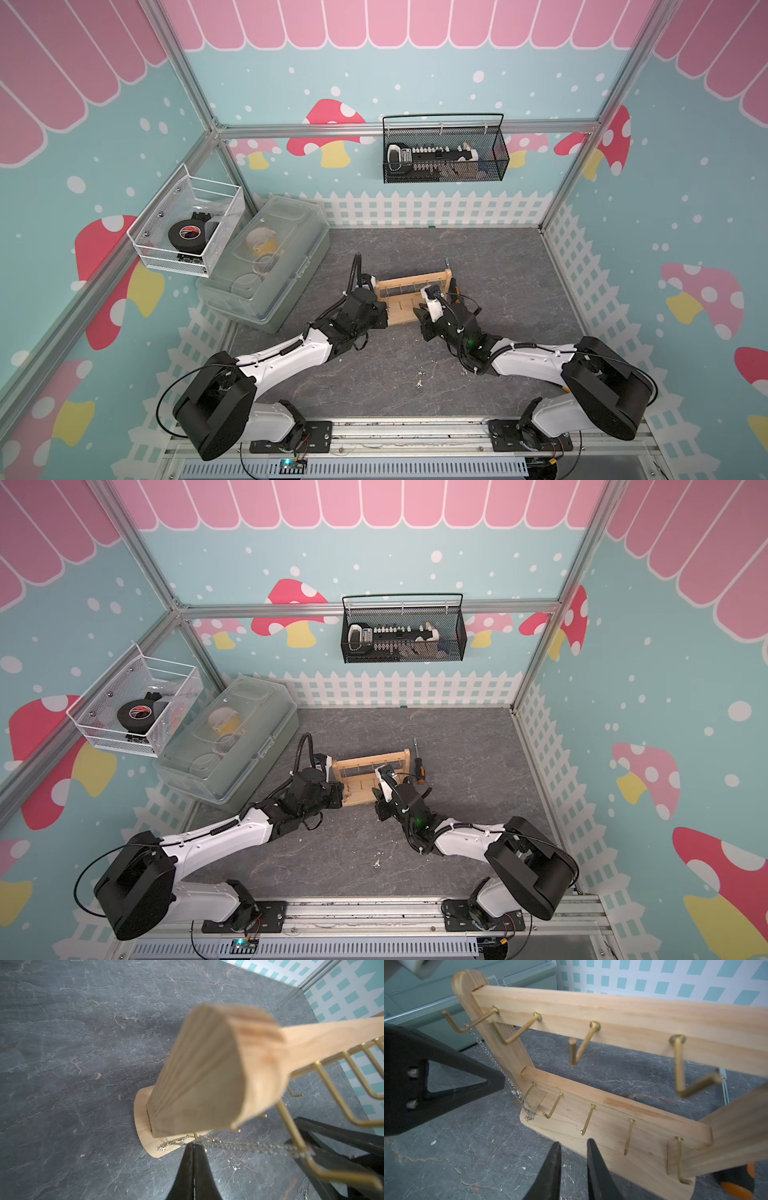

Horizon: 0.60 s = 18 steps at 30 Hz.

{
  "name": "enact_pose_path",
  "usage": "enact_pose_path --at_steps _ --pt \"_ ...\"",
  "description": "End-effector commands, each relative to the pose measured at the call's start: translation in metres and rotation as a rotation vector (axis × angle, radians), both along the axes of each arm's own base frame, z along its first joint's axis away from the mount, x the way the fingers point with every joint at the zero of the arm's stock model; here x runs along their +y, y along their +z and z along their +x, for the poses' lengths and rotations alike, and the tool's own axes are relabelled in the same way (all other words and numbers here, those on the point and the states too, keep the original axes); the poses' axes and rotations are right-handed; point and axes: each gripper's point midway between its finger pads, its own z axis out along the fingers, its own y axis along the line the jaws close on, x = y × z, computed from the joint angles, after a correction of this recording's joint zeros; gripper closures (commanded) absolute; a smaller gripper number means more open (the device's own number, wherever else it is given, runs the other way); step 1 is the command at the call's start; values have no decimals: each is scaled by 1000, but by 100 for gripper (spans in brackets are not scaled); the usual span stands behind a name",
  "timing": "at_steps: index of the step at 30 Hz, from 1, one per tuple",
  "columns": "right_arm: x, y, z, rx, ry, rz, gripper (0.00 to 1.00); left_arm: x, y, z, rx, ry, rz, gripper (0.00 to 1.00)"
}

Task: Hang the necklace on the jewelry display stand
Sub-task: Hang the necklace on the stand.

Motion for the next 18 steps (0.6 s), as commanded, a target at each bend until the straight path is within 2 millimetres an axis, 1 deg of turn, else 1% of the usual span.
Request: enact_pose_path --at_steps 1,8,11,13,18 --pt "3 9 5 -16 -8 29 77 -4 10 7 -20 -2 -20 96" --pt "3 10 5 -15 -7 34 77 5 16 2 -32 23 -15 89" --pt "4 10 4 -10 -2 34 77 6 18 1 -35 24 -16 84" --pt "4 11 4 -6 0 32 77 8 17 -1 -30 24 -11 77" --pt "2 13 2 -5 -2 30 77 14 19 -4 -33 42 -12 76"
